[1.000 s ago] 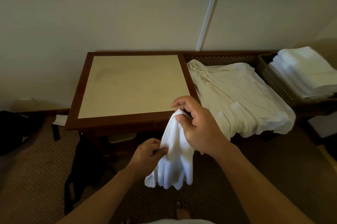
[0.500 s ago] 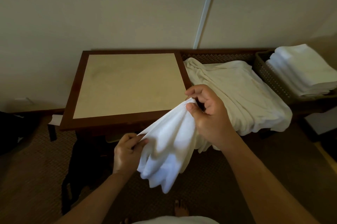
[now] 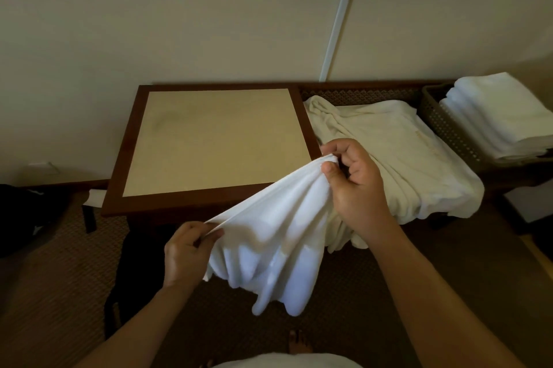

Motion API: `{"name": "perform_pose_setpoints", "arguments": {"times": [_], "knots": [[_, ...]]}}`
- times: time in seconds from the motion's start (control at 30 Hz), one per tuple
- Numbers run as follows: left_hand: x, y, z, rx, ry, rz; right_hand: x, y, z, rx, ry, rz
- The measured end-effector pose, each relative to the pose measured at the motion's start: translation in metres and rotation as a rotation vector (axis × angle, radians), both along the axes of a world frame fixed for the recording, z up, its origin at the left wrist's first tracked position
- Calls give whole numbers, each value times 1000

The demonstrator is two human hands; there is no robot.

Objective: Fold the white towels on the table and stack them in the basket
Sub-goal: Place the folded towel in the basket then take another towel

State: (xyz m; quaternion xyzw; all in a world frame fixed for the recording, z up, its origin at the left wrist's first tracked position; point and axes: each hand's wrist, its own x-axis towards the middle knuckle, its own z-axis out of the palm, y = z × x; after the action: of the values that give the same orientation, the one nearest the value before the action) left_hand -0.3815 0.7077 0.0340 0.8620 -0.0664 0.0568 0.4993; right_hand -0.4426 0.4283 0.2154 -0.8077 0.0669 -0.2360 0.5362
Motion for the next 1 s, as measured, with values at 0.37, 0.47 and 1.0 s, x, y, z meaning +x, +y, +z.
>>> {"name": "perform_pose_setpoints", "arguments": {"times": [0.37, 0.47, 1.0], "knots": [[3, 6, -5, 363, 268, -319, -12, -6, -11, 88, -46, -191], [1, 3, -8, 261, 351, -261, -10, -8, -8, 38, -35, -204], [3, -87, 149, 3, 141, -750, -6, 24, -59, -153, 564, 361]]}}
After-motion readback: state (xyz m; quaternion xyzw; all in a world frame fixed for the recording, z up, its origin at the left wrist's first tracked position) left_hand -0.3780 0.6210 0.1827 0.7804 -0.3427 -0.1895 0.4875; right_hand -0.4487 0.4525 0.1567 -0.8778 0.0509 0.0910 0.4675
